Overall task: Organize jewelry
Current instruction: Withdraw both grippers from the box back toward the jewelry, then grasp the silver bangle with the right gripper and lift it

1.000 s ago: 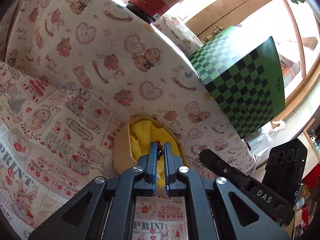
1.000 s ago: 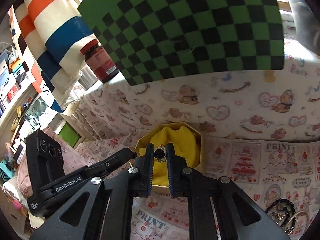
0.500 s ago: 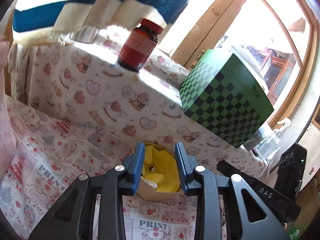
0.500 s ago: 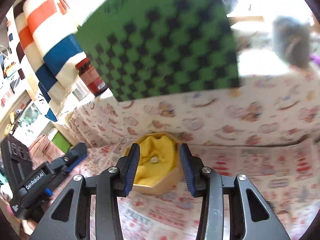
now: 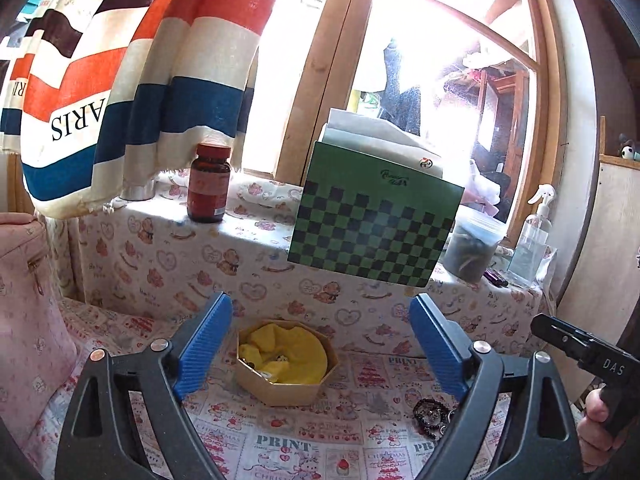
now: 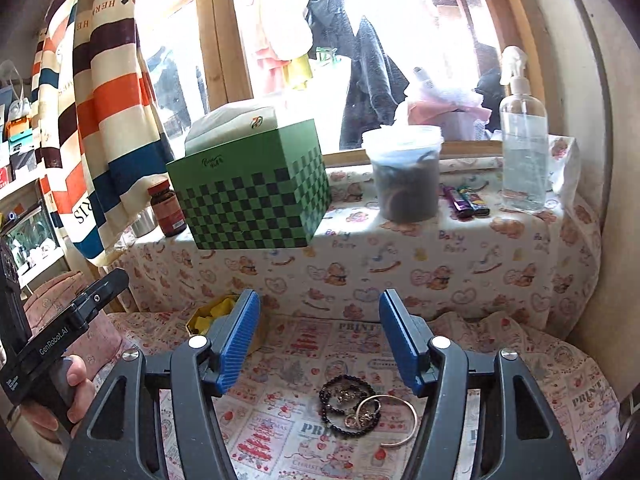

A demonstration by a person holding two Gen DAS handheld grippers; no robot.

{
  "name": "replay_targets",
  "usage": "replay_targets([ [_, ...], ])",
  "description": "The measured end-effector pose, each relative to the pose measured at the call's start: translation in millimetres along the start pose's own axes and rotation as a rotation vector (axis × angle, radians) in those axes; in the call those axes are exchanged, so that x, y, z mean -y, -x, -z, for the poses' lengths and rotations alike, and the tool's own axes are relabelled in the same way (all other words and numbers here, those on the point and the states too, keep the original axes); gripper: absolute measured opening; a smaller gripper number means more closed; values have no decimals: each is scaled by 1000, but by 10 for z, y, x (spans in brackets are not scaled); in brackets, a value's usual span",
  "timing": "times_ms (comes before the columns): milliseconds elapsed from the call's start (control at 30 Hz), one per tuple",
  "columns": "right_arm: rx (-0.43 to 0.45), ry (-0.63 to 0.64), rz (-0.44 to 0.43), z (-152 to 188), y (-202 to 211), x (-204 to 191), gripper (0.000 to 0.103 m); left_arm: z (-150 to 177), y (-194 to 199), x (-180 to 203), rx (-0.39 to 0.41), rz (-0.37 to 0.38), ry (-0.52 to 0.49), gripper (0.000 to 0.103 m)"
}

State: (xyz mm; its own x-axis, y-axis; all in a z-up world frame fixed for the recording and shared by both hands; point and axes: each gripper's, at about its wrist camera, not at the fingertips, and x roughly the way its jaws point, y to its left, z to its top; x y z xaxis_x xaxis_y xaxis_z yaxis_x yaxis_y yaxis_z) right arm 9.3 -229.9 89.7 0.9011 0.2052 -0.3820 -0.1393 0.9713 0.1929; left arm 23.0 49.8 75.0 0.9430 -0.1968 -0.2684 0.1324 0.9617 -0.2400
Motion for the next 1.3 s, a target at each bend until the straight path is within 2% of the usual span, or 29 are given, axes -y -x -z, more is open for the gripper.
replay_targets([
  [133,52,-24,47,80,105,230,66,49,-15,99,3,-18,-37,91],
  [233,45,-47,70,141,65,350,66,98,-43,149,-2,-40,-52,91],
  [333,0,-87,54,210,-23,463,67,133,-64,155,-13,-37,-35,91],
  [467,-48,-86,120,300,-165,555,67,184,-104,187,-18,-51,-41,92],
  [600,-138,-103,147,370,-324,609,67,250,-181,222,-25,-91,-65,92],
  [700,-198,-100,176,446,-446,596,76,296,-252,222,-43,-115,-71,92],
  [933,-308,-77,242,634,-695,509,81,375,-387,206,-70,-159,-83,92],
  [1167,-431,-97,315,803,-1001,505,81,440,-524,163,-103,-195,-82,92],
  [1300,-483,-128,329,880,-1102,522,81,445,-521,181,-99,-205,-95,92],
])
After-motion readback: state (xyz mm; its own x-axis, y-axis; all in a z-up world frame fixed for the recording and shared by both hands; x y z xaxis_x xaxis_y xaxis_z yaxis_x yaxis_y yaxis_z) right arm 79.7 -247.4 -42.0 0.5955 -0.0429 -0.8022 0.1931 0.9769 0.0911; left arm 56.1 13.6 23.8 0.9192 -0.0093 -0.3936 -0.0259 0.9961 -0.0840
